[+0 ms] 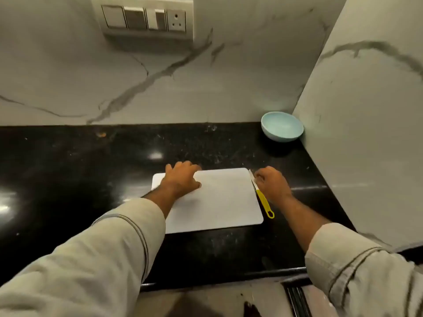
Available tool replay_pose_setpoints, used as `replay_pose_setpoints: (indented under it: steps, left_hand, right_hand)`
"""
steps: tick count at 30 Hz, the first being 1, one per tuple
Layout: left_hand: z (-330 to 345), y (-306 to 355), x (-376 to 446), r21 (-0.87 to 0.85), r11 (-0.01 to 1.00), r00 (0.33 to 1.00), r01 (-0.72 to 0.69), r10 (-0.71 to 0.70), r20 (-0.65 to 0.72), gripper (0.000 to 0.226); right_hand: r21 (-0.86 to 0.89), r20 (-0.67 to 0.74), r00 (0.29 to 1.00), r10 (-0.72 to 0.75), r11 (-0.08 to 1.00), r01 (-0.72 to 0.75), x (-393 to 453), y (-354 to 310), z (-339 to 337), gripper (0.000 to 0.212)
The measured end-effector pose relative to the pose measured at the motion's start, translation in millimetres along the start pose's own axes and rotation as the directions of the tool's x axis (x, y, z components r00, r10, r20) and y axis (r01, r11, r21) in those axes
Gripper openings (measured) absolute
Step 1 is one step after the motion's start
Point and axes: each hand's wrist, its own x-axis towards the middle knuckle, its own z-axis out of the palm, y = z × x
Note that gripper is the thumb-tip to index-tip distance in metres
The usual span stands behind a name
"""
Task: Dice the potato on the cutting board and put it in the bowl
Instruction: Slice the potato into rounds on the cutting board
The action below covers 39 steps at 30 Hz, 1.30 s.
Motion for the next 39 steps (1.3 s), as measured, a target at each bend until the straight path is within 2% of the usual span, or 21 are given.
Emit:
replay_pose_setpoints:
  steps: [3, 9, 12, 16, 18, 21, 25, 26, 27, 29, 31, 32, 33, 34, 37, 39]
  left_hand:
    - [0, -3, 5, 0.101, 0.995, 0.998, 0.001, -0.007, 0.058, 0.061]
    - [-2, -11, 15, 0.101, 0.994, 0.980, 0.038, -0.057, 0.192, 0.063]
    - [0, -10, 17, 0.109, 0.994, 0.980, 0.025, -0.046, 0.193, 0.060]
    - [4, -9, 19, 0.118, 0.993, 0.981, 0.014, -0.037, 0.191, 0.056]
    - [5, -12, 20, 0.101, 0.994, 0.984, 0.032, -0.049, 0.173, 0.051]
    - [5, -18, 21, 0.068, 0.996, 0.981, 0.061, -0.072, 0.178, 0.048]
    - [3, -23, 21, 0.066, 0.998, 0.984, 0.010, -0.021, 0.175, 0.044]
    - [3, -23, 20, 0.066, 0.998, 0.989, -0.009, -0.001, 0.145, 0.040]
    - [5, -21, 19, 0.053, 0.998, 0.994, -0.023, 0.018, 0.105, 0.036]
    - [9, -13, 14, -0.020, 0.999, 0.998, -0.047, 0.047, 0.028, 0.029]
    - [17, 0, 8, -0.064, 0.996, 0.997, -0.069, 0.070, 0.015, 0.028]
    - [22, 6, 5, -0.050, 0.996, 0.997, -0.074, 0.076, 0.030, 0.029]
    - [27, 11, 3, -0.023, 0.997, 0.996, -0.077, 0.078, 0.047, 0.030]
    - [33, 16, 1, 0.004, 0.997, 0.995, -0.082, 0.081, 0.056, 0.031]
    - [43, 19, -5, 0.016, 0.996, 0.995, -0.085, 0.085, 0.046, 0.043]
    - [45, 19, -9, 0.000, 0.996, 0.995, -0.091, 0.091, 0.035, 0.048]
  right_hand:
    - [0.012, 0.027, 0.993, 0.118, 0.993, -0.119, -10, 13, 13, 0.011]
    - [-0.052, 0.025, 0.968, 0.249, 0.968, -0.247, -25, 12, 21, 0.013]
    - [-0.111, 0.072, 0.956, 0.284, 0.955, -0.275, -25, 8, 20, 0.010]
    - [-0.099, 0.066, 0.926, 0.371, 0.926, -0.364, -25, 7, 18, 0.013]
    - [-0.031, 0.019, 0.912, 0.411, 0.912, -0.410, -24, 10, 19, 0.015]
    - [0.163, -0.060, 0.872, 0.486, 0.867, -0.471, -24, 12, 20, 0.021]
    - [0.265, -0.072, 0.867, 0.494, 0.847, -0.461, -32, 7, 24, 0.023]
    - [0.382, -0.066, 0.841, 0.536, 0.793, -0.475, -33, 5, 25, 0.022]
    - [0.540, -0.036, 0.802, 0.597, 0.687, -0.487, -34, 1, 26, 0.022]
    - [0.775, 0.096, 0.709, 0.699, 0.395, -0.494, -34, -8, 26, 0.022]
    - [0.829, 0.250, 0.677, 0.692, 0.207, -0.519, -37, -18, 26, 0.014]
    - [0.824, 0.304, 0.684, 0.663, 0.177, -0.538, -39, -24, 27, 0.010]
    - [0.813, 0.326, 0.710, 0.625, 0.198, -0.548, -42, -30, 29, 0.011]
    - [0.798, 0.310, 0.754, 0.579, 0.273, -0.537, -46, -36, 33, 0.014]
    - [0.667, 0.124, 0.899, 0.421, 0.635, -0.389, -59, -56, 46, 0.016]
    - [0.515, 0.018, 0.948, 0.318, 0.810, -0.281, -65, -69, 52, 0.012]
